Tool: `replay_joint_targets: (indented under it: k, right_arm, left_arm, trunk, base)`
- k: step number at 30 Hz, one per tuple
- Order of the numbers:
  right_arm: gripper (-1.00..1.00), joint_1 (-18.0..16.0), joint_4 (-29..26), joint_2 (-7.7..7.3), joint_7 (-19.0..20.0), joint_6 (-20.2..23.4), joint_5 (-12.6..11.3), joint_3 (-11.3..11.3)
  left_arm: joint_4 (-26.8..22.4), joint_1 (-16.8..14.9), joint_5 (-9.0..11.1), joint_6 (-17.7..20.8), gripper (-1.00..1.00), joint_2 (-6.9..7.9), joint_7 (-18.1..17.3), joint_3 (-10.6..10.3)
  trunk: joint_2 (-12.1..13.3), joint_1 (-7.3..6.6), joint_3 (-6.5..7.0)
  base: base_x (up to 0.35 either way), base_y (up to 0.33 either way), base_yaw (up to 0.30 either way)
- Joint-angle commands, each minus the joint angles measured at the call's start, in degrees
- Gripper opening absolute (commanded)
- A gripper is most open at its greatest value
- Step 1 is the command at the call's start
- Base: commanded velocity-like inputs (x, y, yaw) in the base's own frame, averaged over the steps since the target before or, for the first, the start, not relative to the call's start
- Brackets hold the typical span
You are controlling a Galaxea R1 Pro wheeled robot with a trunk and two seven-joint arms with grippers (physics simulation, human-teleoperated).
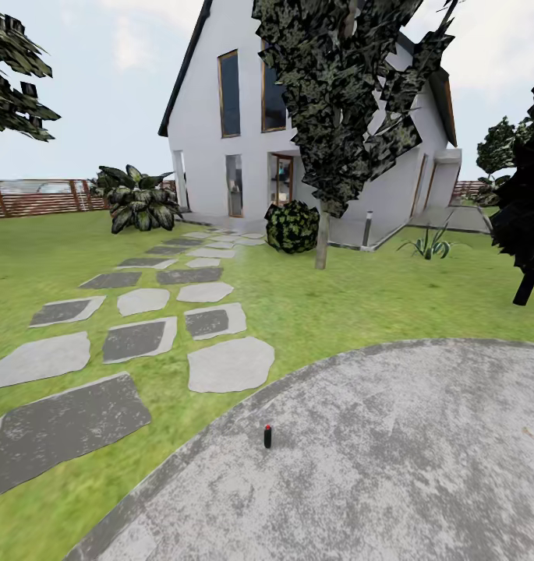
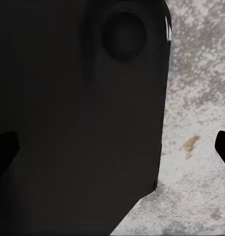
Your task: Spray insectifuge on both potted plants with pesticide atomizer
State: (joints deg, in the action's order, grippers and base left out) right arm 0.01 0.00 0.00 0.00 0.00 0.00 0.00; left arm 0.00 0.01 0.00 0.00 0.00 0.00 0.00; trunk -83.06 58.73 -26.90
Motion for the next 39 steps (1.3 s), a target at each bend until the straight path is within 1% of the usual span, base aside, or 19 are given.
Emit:
replay_joint_targets:
  k: [1,6,7,12,17,22,24,30,33,34,35,38,39]
  right_arm:
    - [1.00,-0.1,-0.3,0.33,-0.3,-0.1,0.2,0.1]
    - [1.00,-0.1,-1.6,1.94,-0.3,-0.2,0.2,0.2]
    - [1.00,-0.1,-1.7,2.04,-0.3,-0.2,0.3,0.2]
    - [1.00,-0.1,-1.9,2.18,-0.3,-0.2,0.3,0.2]
    - [1.00,-0.1,-2.7,1.85,-0.3,-0.6,0.3,0.1]
    - [1.00,-0.1,-4.3,1.67,-0.3,-2.2,0.3,0.1]
    - [1.00,-0.1,-5.0,1.25,-0.3,-2.8,0.3,0.1]
    - [1.00,-0.1,-6.9,-0.69,-0.4,-4.7,0.2,-0.2]
    - [1.00,-0.1,-7.9,-1.66,-0.4,-5.7,0.2,-0.3]
    - [1.00,-0.1,-18.5,-3.35,-0.4,-13.6,0.2,-0.3]
    - [1.00,-0.2,-20.2,-3.63,-0.4,-14.0,0.1,-0.4]
    - [1.00,-0.3,-23.8,-3.93,-0.4,-15.7,0.1,-0.4]
    - [1.00,-0.4,-24.4,-3.95,-0.4,-16.2,0.1,-0.4]
  left_arm:
    - [0.1,0.0,0.3,-0.1,1.00,-0.09,0.1,0.1]
    - [0.1,0.0,0.2,-0.1,1.00,-0.09,0.1,0.0]
    - [0.1,0.0,0.1,-0.1,1.00,-0.09,0.1,0.1]
    - [-0.1,0.0,0.1,-0.2,1.00,-0.09,0.0,0.1]
    - [-0.4,-0.1,-0.1,-0.3,1.00,-0.07,0.1,-0.1]
    - [-2.1,-0.3,-0.2,-0.3,1.00,0.61,0.1,-0.2]
    - [-2.7,-0.4,-0.2,-0.3,1.00,1.03,0.1,-0.2]
    - [-4.7,-0.9,-0.3,-0.3,1.00,1.65,0.1,-0.2]
    - [-5.6,-1.9,-0.5,-0.7,1.00,2.18,0.1,-0.2]
    - [-12.3,-2.6,-0.5,-1.2,1.00,2.31,0.1,-0.2]
    - [-12.6,-3.2,-0.6,-3.5,1.00,2.69,0.1,-0.2]
    - [-13.0,-4.1,-0.4,-10.5,1.00,3.22,0.1,-0.1]
    - [-13.0,-4.3,-0.3,-11.3,1.00,3.26,0.2,0.0]
  trunk:
    - [0.0,0.00,-0.03]
    - [0.0,0.00,-0.03]
    - [0.0,0.00,-0.03]
    - [0.0,0.00,-0.03]
    - [0.0,0.00,-0.03]
    - [0.0,0.00,-0.03]
    - [0.0,0.00,-0.03]
    - [0.0,0.00,-0.03]
    - [0.0,0.00,-0.03]
    - [0.0,0.00,-0.03]
    - [0.0,0.00,-0.03]
    - [0.0,0.00,-0.03]
    - [0.0,0.00,-0.03]
  base:
    - [0.000,0.000,0.000]
    - [0.000,0.000,0.000]
    - [0.000,0.000,0.000]
    - [0.000,0.000,0.000]
    - [0.000,0.000,0.000]
    - [0.000,0.000,0.000]
    - [0.000,0.000,0.000]
    - [0.000,0.000,0.000]
    - [0.000,0.000,0.000]
    - [0.000,0.000,0.000]
    - [0.000,0.000,0.000]
    - [0.000,0.000,0.000]
    - [0.000,0.000,0.000]
